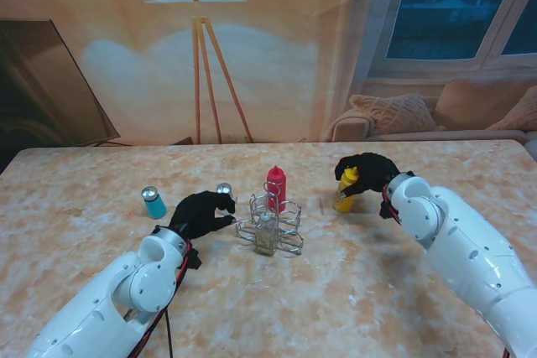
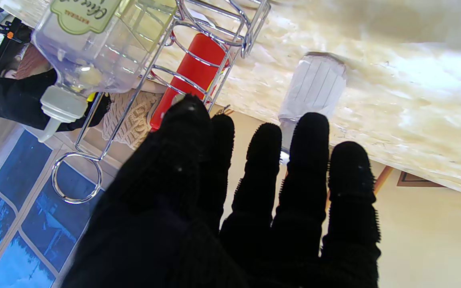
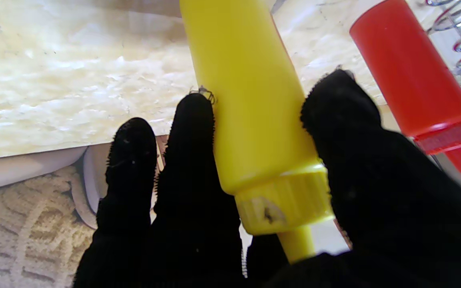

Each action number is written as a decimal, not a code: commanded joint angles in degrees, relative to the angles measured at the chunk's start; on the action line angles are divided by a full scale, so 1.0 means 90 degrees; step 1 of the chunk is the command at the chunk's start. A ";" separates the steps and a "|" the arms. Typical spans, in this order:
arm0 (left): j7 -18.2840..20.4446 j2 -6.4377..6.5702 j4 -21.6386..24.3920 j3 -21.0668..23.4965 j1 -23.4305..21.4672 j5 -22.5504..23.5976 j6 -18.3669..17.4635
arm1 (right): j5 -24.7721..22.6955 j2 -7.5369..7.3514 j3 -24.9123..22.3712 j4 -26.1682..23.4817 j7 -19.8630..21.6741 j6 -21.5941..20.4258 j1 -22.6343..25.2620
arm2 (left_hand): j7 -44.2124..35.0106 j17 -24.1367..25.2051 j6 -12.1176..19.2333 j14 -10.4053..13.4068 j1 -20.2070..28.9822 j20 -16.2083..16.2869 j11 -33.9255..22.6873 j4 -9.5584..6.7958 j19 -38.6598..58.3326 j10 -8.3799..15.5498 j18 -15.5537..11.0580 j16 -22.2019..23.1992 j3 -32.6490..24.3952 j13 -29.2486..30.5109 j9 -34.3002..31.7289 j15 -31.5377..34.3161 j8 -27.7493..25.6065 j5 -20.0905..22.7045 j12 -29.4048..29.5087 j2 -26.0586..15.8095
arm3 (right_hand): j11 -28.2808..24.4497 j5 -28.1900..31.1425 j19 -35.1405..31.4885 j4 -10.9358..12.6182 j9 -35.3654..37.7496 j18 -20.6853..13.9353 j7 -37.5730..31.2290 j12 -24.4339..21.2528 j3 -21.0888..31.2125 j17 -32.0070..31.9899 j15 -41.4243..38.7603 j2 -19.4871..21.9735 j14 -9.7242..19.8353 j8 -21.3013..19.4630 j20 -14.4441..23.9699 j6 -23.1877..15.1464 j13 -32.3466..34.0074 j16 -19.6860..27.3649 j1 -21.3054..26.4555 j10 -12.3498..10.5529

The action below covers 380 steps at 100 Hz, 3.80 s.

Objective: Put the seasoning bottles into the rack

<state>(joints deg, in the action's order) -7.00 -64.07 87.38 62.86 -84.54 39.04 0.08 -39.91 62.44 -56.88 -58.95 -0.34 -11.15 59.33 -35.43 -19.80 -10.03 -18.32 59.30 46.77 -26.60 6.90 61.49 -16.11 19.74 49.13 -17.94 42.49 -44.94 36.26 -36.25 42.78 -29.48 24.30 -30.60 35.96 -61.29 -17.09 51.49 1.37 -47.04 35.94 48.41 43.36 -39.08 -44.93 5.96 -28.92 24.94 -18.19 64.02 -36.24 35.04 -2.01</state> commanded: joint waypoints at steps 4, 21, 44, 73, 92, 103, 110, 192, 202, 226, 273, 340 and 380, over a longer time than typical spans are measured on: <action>0.0069 -0.0010 0.0000 0.0012 -0.0004 0.0020 -0.0004 | -0.0071 0.0000 -0.0104 -0.0300 0.0074 -0.0101 0.0093 | -0.0140 -0.0007 0.0057 0.0041 -0.0032 -0.0026 -0.0068 0.0081 -0.0007 0.0085 -0.0028 -0.0004 -0.0189 0.0081 -0.0067 -0.0076 0.0038 0.0024 -0.0039 0.0050 | -0.0798 0.0774 -0.0140 0.0186 0.0844 -0.0125 -0.1375 0.0579 0.0816 0.0168 -0.0174 0.0600 0.0636 -0.0285 0.0161 -0.0789 0.0268 -0.0169 0.1305 -0.0744; 0.0062 -0.0013 -0.0005 0.0012 -0.0002 0.0014 -0.0003 | -0.0041 -0.0028 -0.0324 -0.0767 0.0295 -0.0253 0.0211 | -0.0153 -0.0016 0.0062 0.0045 -0.0044 -0.0040 -0.0077 0.0090 -0.0006 0.0088 -0.0039 -0.0007 -0.0224 0.0085 -0.0070 -0.0076 0.0046 0.0027 -0.0040 0.0060 | -0.0811 0.0804 -0.0166 0.0210 0.0884 -0.0051 -0.1365 0.0586 0.0863 0.0277 -0.0185 0.0587 0.0622 -0.0231 0.0215 -0.0694 0.0348 -0.0210 0.1284 -0.0637; 0.0053 -0.0012 -0.0005 0.0019 -0.0007 0.0023 -0.0010 | 0.0086 -0.0055 -0.0385 -0.1312 0.0681 -0.0362 0.0193 | -0.0162 -0.0036 0.0058 0.0055 -0.0054 -0.0058 -0.0080 0.0101 -0.0005 0.0088 -0.0049 -0.0013 -0.0264 0.0091 -0.0071 -0.0079 0.0055 0.0018 -0.0037 0.0075 | -0.0769 0.0820 -0.0215 0.0215 0.0961 0.0020 -0.1290 0.0596 0.0890 0.0398 -0.0176 0.0549 0.0620 -0.0062 0.0288 -0.0502 0.0468 -0.0245 0.1248 -0.0530; 0.0043 -0.0014 -0.0009 0.0027 -0.0007 0.0023 -0.0014 | 0.0357 0.0005 -0.0129 -0.1524 0.0798 -0.0330 -0.0056 | -0.0178 -0.0042 0.0059 0.0058 -0.0068 -0.0081 -0.0079 0.0112 -0.0005 0.0097 -0.0061 -0.0018 -0.0303 0.0090 -0.0066 -0.0082 0.0063 0.0021 -0.0032 0.0084 | -0.0734 0.0797 -0.0219 0.0216 0.0986 0.0012 -0.1307 0.0634 0.0915 0.0455 -0.0144 0.0539 0.0640 -0.0007 0.0326 -0.0481 0.0522 -0.0266 0.1203 -0.0520; 0.0047 -0.0014 -0.0014 0.0032 -0.0004 0.0017 -0.0008 | 0.0619 0.0055 0.0053 -0.1628 0.0883 -0.0128 -0.0128 | -0.0182 -0.0047 0.0055 0.0054 -0.0064 -0.0094 -0.0083 0.0116 -0.0005 0.0101 -0.0066 -0.0020 -0.0328 0.0103 -0.0069 -0.0079 0.0068 0.0021 -0.0032 0.0109 | -0.0701 0.0748 -0.0235 0.0210 0.1029 0.0026 -0.1336 0.0627 0.0923 0.0516 -0.0103 0.0509 0.0637 0.0022 0.0356 -0.0409 0.0592 -0.0251 0.1174 -0.0471; 0.0046 -0.0014 -0.0017 0.0032 -0.0002 0.0018 -0.0001 | 0.0616 0.0065 0.0151 -0.1750 0.0920 0.0079 -0.0111 | -0.0187 -0.0053 0.0055 0.0065 -0.0069 -0.0108 -0.0086 0.0120 -0.0010 0.0096 -0.0081 -0.0021 -0.0345 0.0103 -0.0068 -0.0078 0.0068 0.0022 -0.0031 0.0105 | -0.0676 0.0668 -0.0257 0.0205 0.1073 0.0025 -0.1369 0.0603 0.0917 0.0572 -0.0069 0.0499 0.0660 0.0032 0.0376 -0.0307 0.0653 -0.0228 0.1145 -0.0423; 0.0043 -0.0015 -0.0017 0.0029 -0.0001 0.0019 0.0004 | 0.0595 0.0087 0.0211 -0.1848 0.0872 0.0286 -0.0070 | -0.0192 -0.0061 0.0055 0.0064 -0.0072 -0.0114 -0.0090 0.0123 -0.0009 0.0106 -0.0086 -0.0022 -0.0352 0.0105 -0.0074 -0.0077 0.0068 0.0024 -0.0031 0.0109 | -0.0658 0.0565 -0.0281 0.0205 0.1101 0.0020 -0.1422 0.0575 0.0917 0.0615 -0.0042 0.0484 0.0648 -0.0001 0.0394 -0.0191 0.0702 -0.0207 0.1131 -0.0377; 0.0045 -0.0014 -0.0027 0.0014 0.0016 0.0031 0.0020 | 0.0280 0.0184 0.0464 -0.2614 0.0497 0.1628 0.0453 | -0.0211 -0.0074 0.0047 0.0073 -0.0085 -0.0178 -0.0102 0.0141 -0.0021 0.0092 -0.0136 -0.0029 -0.0430 0.0112 -0.0080 -0.0074 0.0083 0.0023 -0.0028 0.0146 | -0.1135 0.0486 -0.0384 0.0227 0.0887 0.0123 -0.1530 0.0374 0.0942 0.0674 -0.0104 0.0382 0.0526 -0.0359 0.0437 0.0127 0.0769 -0.0119 0.1194 -0.0185; 0.0045 -0.0015 -0.0032 0.0009 0.0022 0.0032 0.0025 | 0.0266 0.0165 0.0449 -0.2676 0.0554 0.1595 0.0497 | -0.0215 -0.0066 0.0053 0.0078 -0.0091 -0.0186 -0.0103 0.0144 -0.0026 0.0101 -0.0133 -0.0028 -0.0435 0.0116 -0.0077 -0.0071 0.0082 0.0025 -0.0027 0.0148 | -0.1136 0.0486 -0.0379 0.0225 0.0894 0.0131 -0.1532 0.0368 0.0942 0.0669 -0.0108 0.0375 0.0535 -0.0357 0.0434 0.0133 0.0772 -0.0122 0.1203 -0.0186; 0.0053 -0.0015 -0.0042 -0.0002 0.0035 0.0026 0.0040 | 0.0114 0.0119 0.0440 -0.2836 0.0670 0.1654 0.0610 | -0.0215 -0.0068 0.0048 0.0072 -0.0096 -0.0197 -0.0105 0.0148 -0.0026 0.0092 -0.0143 -0.0032 -0.0450 0.0107 -0.0075 -0.0076 0.0087 0.0022 -0.0027 0.0156 | -0.1155 0.0486 -0.0373 0.0216 0.0909 0.0113 -0.1531 0.0365 0.0920 0.0660 -0.0107 0.0334 0.0552 -0.0342 0.0430 0.0180 0.0792 -0.0117 0.1143 -0.0155; 0.0048 -0.0016 -0.0062 -0.0004 0.0047 0.0028 0.0036 | 0.0089 0.0128 0.0591 -0.2883 0.0676 0.1974 0.0711 | -0.0220 -0.0075 0.0043 0.0078 -0.0106 -0.0228 -0.0108 0.0157 -0.0048 0.0090 -0.0165 -0.0033 -0.0471 0.0116 -0.0080 -0.0072 0.0087 0.0026 -0.0025 0.0171 | -0.1493 0.0145 -0.0471 0.0203 0.0818 0.0015 -0.1867 0.0353 0.0954 0.0770 -0.0301 0.0230 0.0701 -0.1155 0.0480 0.0167 0.0916 -0.0092 0.0899 -0.0167; 0.0051 -0.0017 -0.0068 -0.0020 0.0058 0.0031 0.0062 | 0.0088 0.0101 0.0892 -0.2498 0.0782 0.1615 0.0510 | -0.0225 -0.0072 0.0042 0.0069 -0.0115 -0.0251 -0.0111 0.0163 -0.0048 0.0090 -0.0166 -0.0034 -0.0501 0.0107 -0.0073 -0.0073 0.0088 0.0024 -0.0025 0.0174 | -0.1503 0.0223 -0.0410 0.0146 0.0799 -0.0031 -0.1809 0.0312 0.0942 0.0675 -0.0326 0.0194 0.0663 -0.1153 0.0487 -0.0018 0.0845 -0.0068 0.0912 -0.0285; 0.0056 -0.0017 -0.0068 -0.0028 0.0061 0.0028 0.0072 | -0.0079 0.0045 0.0938 -0.2332 0.0815 0.1032 0.0410 | -0.0237 -0.0079 0.0044 0.0076 -0.0119 -0.0256 -0.0121 0.0167 -0.0043 0.0094 -0.0166 -0.0031 -0.0511 0.0125 -0.0085 -0.0061 0.0086 0.0033 -0.0028 0.0185 | -0.1440 0.0380 -0.0413 0.0095 0.0911 -0.0049 -0.1791 0.0304 0.1020 0.0649 -0.0411 0.0073 0.0674 -0.1111 0.0540 -0.0185 0.0837 -0.0153 0.0888 -0.0366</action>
<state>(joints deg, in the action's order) -7.25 -64.09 86.71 62.65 -83.98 39.21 0.53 -40.42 62.84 -48.84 -80.35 6.30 -1.52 63.12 -36.16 -20.48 -10.03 -18.32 58.92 45.35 -26.95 7.08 61.41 -15.99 19.27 49.13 -20.61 42.49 -44.94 36.26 -36.04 42.78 -29.48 24.42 -34.93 35.08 -64.03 -17.12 54.50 2.67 -53.14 35.97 48.40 49.32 -41.38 -46.30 3.52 -35.96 28.26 -17.51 70.03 -36.95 34.66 2.81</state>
